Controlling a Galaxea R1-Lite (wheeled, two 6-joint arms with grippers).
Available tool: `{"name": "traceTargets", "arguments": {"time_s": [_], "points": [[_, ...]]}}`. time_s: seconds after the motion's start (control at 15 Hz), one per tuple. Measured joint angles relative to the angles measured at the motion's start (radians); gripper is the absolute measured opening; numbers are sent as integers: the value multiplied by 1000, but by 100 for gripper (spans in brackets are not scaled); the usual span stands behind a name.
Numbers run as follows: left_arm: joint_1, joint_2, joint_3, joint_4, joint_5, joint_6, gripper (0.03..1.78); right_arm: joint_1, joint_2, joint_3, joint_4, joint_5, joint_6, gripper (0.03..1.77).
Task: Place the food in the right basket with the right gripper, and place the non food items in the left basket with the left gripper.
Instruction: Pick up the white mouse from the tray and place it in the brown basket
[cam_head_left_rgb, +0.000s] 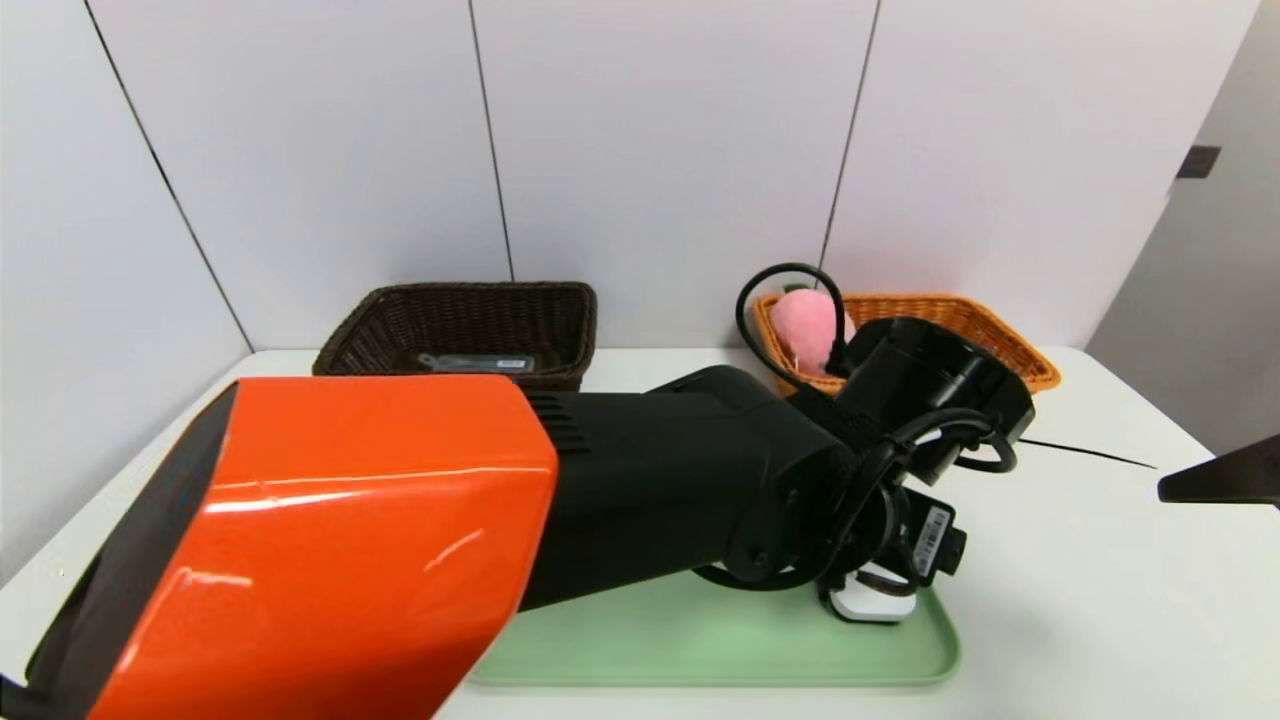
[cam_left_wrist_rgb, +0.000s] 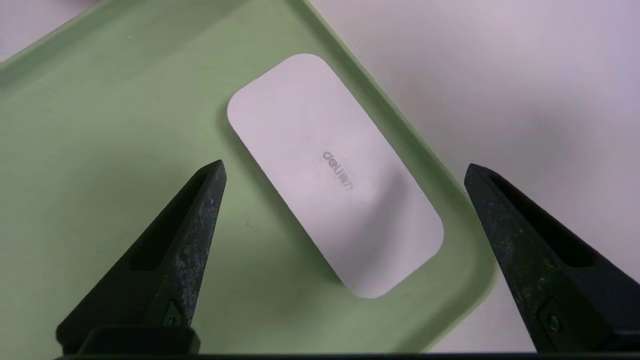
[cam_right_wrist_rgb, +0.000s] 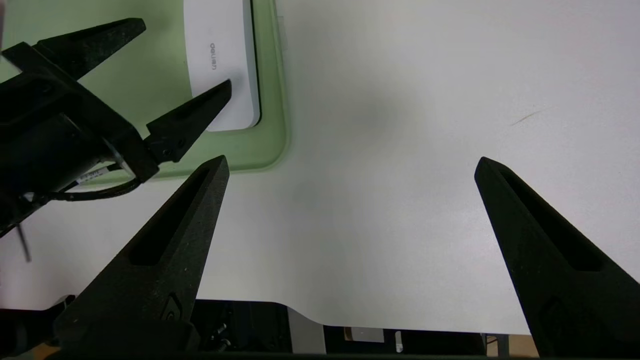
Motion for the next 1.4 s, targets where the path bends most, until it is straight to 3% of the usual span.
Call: {"name": "traceTargets", "arguments": {"time_s": [1.4], "points": [[4,124,0,-73,67,6,169,-14,-2,4,0,1,0,170]]}}
